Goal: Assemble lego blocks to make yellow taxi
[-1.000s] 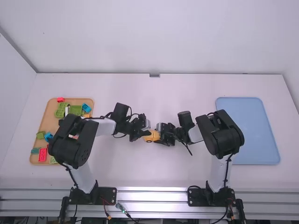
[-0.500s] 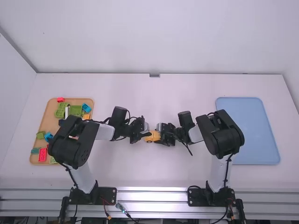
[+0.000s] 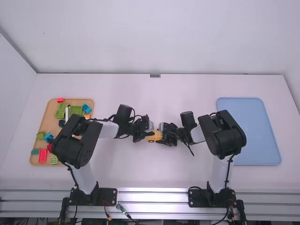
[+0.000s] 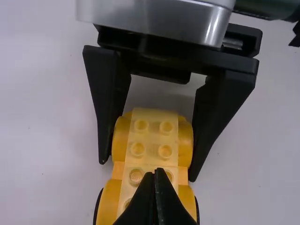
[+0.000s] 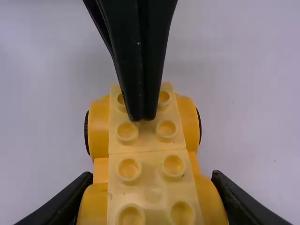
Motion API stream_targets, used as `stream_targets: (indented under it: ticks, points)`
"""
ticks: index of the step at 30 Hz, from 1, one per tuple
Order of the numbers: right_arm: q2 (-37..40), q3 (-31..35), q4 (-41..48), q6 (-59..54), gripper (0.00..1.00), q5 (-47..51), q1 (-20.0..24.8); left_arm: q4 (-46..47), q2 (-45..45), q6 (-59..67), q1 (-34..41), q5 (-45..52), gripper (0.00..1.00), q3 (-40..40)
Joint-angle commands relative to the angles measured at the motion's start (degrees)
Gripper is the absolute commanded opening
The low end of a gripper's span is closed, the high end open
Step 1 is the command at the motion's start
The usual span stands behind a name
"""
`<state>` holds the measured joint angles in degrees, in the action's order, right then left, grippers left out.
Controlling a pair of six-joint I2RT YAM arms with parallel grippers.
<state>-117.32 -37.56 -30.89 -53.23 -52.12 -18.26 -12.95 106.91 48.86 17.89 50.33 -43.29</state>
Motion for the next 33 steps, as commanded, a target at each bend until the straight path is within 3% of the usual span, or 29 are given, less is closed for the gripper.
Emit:
stream_targets:
  ticks: [1, 9, 14, 15, 16, 17, 19, 20, 22, 27, 29, 33]
  points:
    - [-0.8, -1.0, 0.3, -0.6, 0.44, 1.2, -1.3, 2.0, 4.3, 1.8, 1.7, -8.0, 0.02, 2.1]
    - [-0.8, -1.0, 0.1, -0.7, 0.44, 1.2, -1.3, 7.3, -4.2, 1.5, 1.9, -9.5, 0.02, 0.1]
    - [-0.8, -1.0, 0.1, -0.7, 0.45, 1.2, -1.3, 19.8, -20.5, 1.5, -1.8, -9.5, 0.04, -4.3]
    - [-0.8, -1.0, 0.1, -0.7, 0.45, 1.2, -1.3, 22.0, -23.6, 1.5, -2.8, -9.5, 0.40, -4.7]
    - [-0.8, -1.0, 0.1, -0.7, 0.47, 1.2, -1.3, 24.1, -26.5, 1.5, -4.1, -9.5, 0.99, -5.0]
    - [-0.8, -1.0, 0.0, -0.7, 0.48, 1.2, -1.3, 24.4, -27.0, 1.5, -4.3, -9.5, 0.99, -5.1]
    - [-0.8, -1.0, 0.1, -0.5, 0.58, 1.7, -1.2, 28.0, -33.0, 1.5, -7.5, -11.4, 0.99, -5.0]
    - [-0.7, -1.1, -0.3, 1.8, 0.80, 3.6, -1.3, 30.3, -35.9, 1.4, -9.4, -14.2, 0.99, -5.0]
    - [-0.7, -1.5, -0.3, 5.0, 0.99, 6.5, -1.3, 32.3, -38.1, -0.4, -11.0, -17.1, 0.99, -4.9]
    - [3.0, -3.1, 6.5, 9.2, 0.99, 13.7, -1.3, 29.7, -40.9, -24.9, -15.3, -34.1, 0.99, -4.9]
    - [7.9, -3.9, 14.6, 6.1, 0.99, 15.7, -1.3, 28.8, -40.5, -36.2, -17.6, -45.9, 0.99, -4.9]
    - [14.5, -5.0, 26.1, 1.9, 0.99, 19.4, -1.0, 30.9, -38.0, -37.0, -20.2, -49.0, 0.99, -6.4]
